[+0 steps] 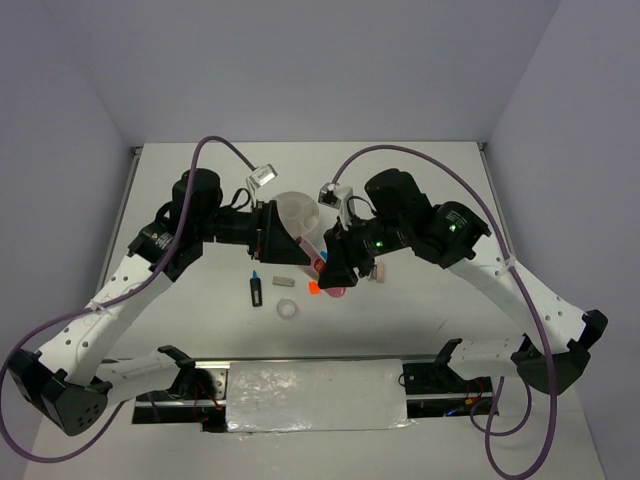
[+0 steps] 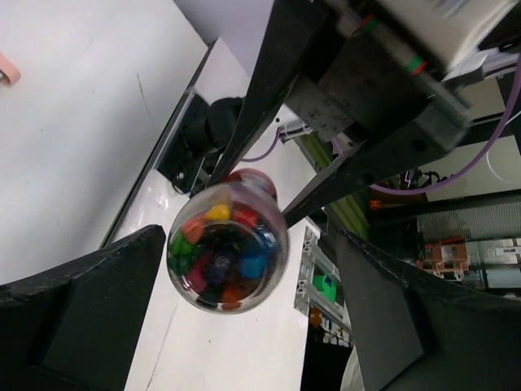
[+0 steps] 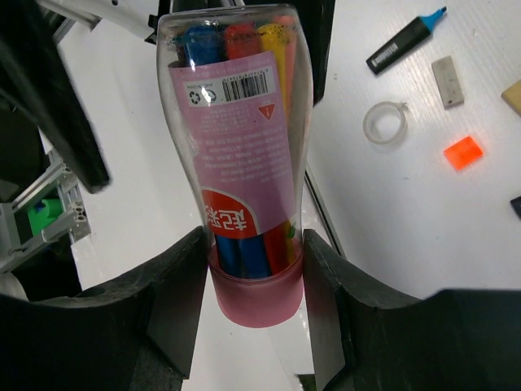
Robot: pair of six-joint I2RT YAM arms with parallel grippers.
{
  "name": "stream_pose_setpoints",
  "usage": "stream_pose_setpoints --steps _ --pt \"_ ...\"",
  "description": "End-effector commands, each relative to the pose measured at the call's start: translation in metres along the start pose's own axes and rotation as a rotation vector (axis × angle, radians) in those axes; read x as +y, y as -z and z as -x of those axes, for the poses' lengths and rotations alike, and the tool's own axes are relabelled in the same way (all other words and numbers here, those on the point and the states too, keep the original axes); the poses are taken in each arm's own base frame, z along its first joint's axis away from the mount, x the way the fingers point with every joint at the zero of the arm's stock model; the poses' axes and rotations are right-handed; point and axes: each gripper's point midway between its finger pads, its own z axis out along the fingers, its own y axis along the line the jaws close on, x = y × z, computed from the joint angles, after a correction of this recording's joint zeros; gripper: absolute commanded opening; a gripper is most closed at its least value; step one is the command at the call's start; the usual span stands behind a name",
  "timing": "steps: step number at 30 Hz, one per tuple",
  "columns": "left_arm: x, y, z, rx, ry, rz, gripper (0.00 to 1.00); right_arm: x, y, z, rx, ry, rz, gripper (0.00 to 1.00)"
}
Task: Sort the stationery into containers
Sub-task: Place the stationery in the storage box.
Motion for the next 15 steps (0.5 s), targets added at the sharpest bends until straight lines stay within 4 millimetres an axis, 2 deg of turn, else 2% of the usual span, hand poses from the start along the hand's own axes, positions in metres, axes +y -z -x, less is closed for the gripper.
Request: stream_pose_setpoints --steps 1,3,6,7,9,10,11,13,14,15 --pt "-0.002 0.001 -0.005 0.024 -0.026 -0.009 0.97 0.02 0.011 0.023 -0.064 0.09 0.053 0.0" --pt "-0.005 0.0 -0.006 0.024 -0.028 -0.023 0.93 0.02 0.008 0.023 -0.052 0.099 0.065 0.0" --pt "-0.015 0.0 -0.002 0.012 -0.038 -0.063 0.67 0.021 0.003 0.023 -0.027 0.11 0.087 0.0" --pt "-0.016 -0.001 0.001 0.007 -0.045 -0.068 0.48 0.021 0.003 0.023 -0.026 0.114 0.089 0.0" --pt "-0.016 -0.002 0.003 0.002 -0.044 -0.063 0.34 0.024 0.003 0.027 -0.032 0.136 0.109 0.0" --pt "-0.015 -0.003 0.005 0.002 -0.035 -0.053 0.19 0.026 0.004 0.029 -0.038 0.143 0.116 0.0" --pt "-0.013 -0.003 0.007 -0.004 -0.032 -0.044 0.11 0.026 0.004 0.03 -0.04 0.15 0.12 0.0" --pt "-0.008 -0.004 0.012 -0.024 -0.016 -0.004 0.0 0.026 0.004 0.035 -0.062 0.156 0.113 0.01" --pt "-0.002 -0.005 0.019 -0.059 -0.01 0.04 0.0 0.021 0.003 0.036 -0.071 0.146 0.094 0.13" --pt "-0.002 -0.003 0.022 -0.08 -0.008 0.056 0.0 0.025 0.006 0.045 -0.122 0.167 0.099 0.21"
